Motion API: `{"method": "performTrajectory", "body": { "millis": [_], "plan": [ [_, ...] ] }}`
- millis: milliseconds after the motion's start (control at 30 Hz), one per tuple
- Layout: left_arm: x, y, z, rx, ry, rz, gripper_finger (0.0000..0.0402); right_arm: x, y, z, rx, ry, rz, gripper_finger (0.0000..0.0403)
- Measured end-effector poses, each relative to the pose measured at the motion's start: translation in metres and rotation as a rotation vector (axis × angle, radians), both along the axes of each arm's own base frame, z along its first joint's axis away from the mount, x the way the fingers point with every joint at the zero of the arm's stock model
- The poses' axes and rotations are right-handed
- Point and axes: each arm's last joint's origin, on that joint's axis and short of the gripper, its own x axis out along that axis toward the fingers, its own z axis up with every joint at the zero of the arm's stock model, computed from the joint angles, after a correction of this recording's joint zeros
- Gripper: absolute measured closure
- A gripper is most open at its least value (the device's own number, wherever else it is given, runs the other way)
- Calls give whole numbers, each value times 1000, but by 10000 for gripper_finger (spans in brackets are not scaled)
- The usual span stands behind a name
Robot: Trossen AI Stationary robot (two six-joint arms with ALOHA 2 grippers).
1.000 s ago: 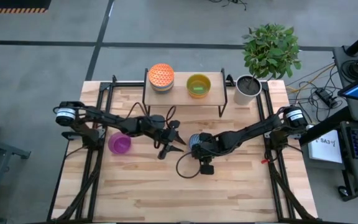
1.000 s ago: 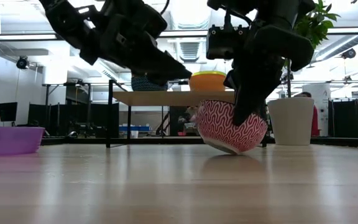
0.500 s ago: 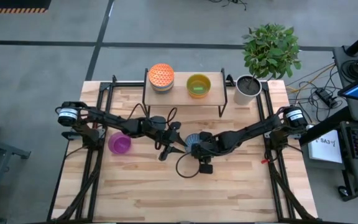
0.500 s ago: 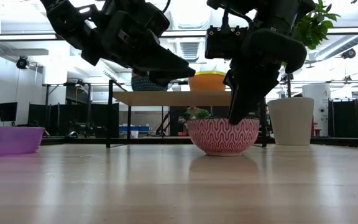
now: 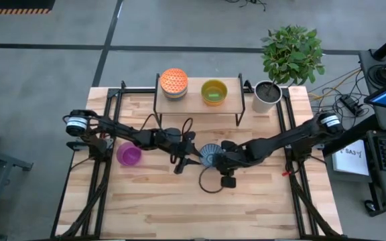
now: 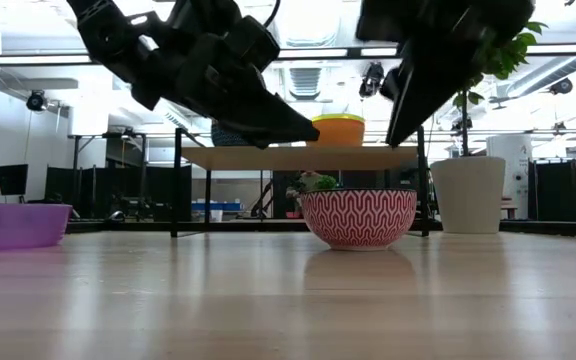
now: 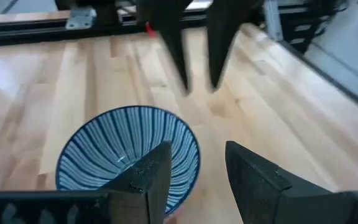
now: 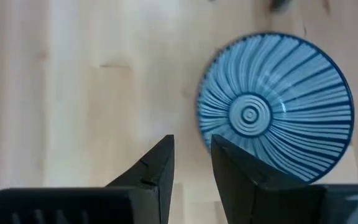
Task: Place and stack bowls onto a shelf
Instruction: Stack the patterned blue bowl on top of the patterned orange bowl on the shelf
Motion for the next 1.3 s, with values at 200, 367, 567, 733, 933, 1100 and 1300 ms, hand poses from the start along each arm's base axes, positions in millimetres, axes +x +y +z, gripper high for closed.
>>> {"method": "performTrajectory", "body": {
  "millis": [200,367,567,733,933,1100,1300],
  "plan": [
    [11,-5,12,36,30,-9,267,-21,16,8,55,-132,37,305],
    [24,-5,16,111,134,-38,267,-42,24,12,116,-319,47,305],
    [39,-6,19,184,253,-94,242,-67,24,11,123,-494,24,305],
    [48,-10,13,240,354,-155,207,-81,21,11,141,-603,22,305],
    [66,-21,-1,282,413,-168,205,-93,16,4,136,-652,26,305],
    [74,-21,-17,316,522,-154,225,-96,15,4,136,-670,21,305],
    [82,-23,-25,325,566,-159,282,-97,15,3,132,-682,35,305]
  ]
}}
